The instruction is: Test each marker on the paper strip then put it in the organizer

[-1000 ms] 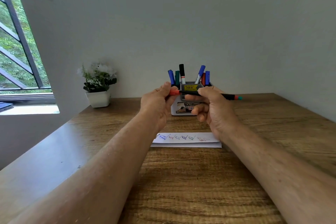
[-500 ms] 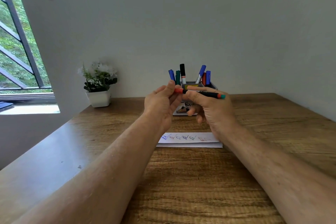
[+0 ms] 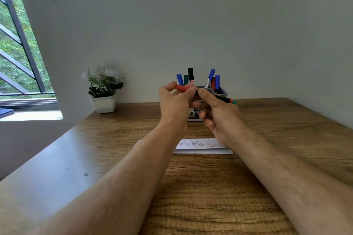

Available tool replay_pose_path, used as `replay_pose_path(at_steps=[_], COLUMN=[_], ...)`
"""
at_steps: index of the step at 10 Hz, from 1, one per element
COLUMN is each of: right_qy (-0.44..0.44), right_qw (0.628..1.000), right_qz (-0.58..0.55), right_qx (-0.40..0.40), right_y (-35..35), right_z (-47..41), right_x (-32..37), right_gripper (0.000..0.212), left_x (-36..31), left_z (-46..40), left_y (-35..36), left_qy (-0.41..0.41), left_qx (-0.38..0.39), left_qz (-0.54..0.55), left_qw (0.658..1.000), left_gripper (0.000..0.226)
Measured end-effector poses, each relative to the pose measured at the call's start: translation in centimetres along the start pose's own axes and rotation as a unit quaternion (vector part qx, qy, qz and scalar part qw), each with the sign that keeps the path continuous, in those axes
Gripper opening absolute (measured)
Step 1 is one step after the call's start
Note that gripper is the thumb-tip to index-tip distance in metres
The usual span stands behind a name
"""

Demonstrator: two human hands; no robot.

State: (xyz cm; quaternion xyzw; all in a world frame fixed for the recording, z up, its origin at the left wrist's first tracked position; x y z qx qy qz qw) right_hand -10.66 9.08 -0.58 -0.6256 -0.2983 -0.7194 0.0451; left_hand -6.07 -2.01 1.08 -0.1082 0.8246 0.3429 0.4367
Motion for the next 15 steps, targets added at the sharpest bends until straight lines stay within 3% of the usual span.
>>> replay_pose_path(at_steps=[2,3,4,7,10,12,13,14,15], right_qy=[0.085,0.112,0.118,0.144,0.135,0.121,0.103,0.026,-0.176], right_qw=[0.986,0.971,0.967,0.958,0.963,0.966,0.964,0.952,0.853], right_qz=[0.143,0.213,0.226,0.246,0.233,0.227,0.245,0.304,0.467], right_qx=[-0.016,-0.011,0.002,-0.008,0.003,0.004,0.003,-0.034,-0.155], right_y=[-0.3,-0.1,0.0,0.1,0.0,0.1,0.1,0.0,-0.2], right_z=[-0.4,-0.3,-0.3,-0.5,-0.8,-0.9,-0.8,-0.7,0.4], right_x=[-1.3,-1.9,-2.1,-2.4,-2.5,-2.5,-2.3,-1.1,2.3], right_gripper=[0.013,0.014,0.013,0.018,0.023,0.021,0.019,0.014,0.018], left_x=[-2.9,-4.3,-4.4,-2.6,0.6,2.3,1.5,0.1,-1.6], left_z=[-0.8,-1.5,-2.1,-4.6,-5.9,-6.1,-5.6,-5.4,-5.5], left_y=[0.6,2.1,3.5,7.5,7.7,8.4,8.1,6.0,2.3], left_qy=[0.171,0.282,0.318,0.317,0.227,0.195,0.248,0.288,0.249], left_qx=[0.014,0.041,0.061,0.114,0.177,0.261,0.253,0.198,0.19], left_qz=[-0.055,-0.183,-0.23,-0.314,-0.438,-0.516,-0.569,-0.616,-0.702], left_qw=[0.984,0.941,0.918,0.888,0.851,0.792,0.742,0.706,0.639], left_gripper=[0.039,0.038,0.036,0.033,0.036,0.053,0.064,0.062,0.059])
Point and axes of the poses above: each hand's wrist, its own z-axis away from the middle knuckle, its own y-axis out of the palm, x = y × z, the point moved 6 cm from there along -z, towards the middle knuckle, and after that the axes turned 11 degrees about y, right-handed, at the moved point
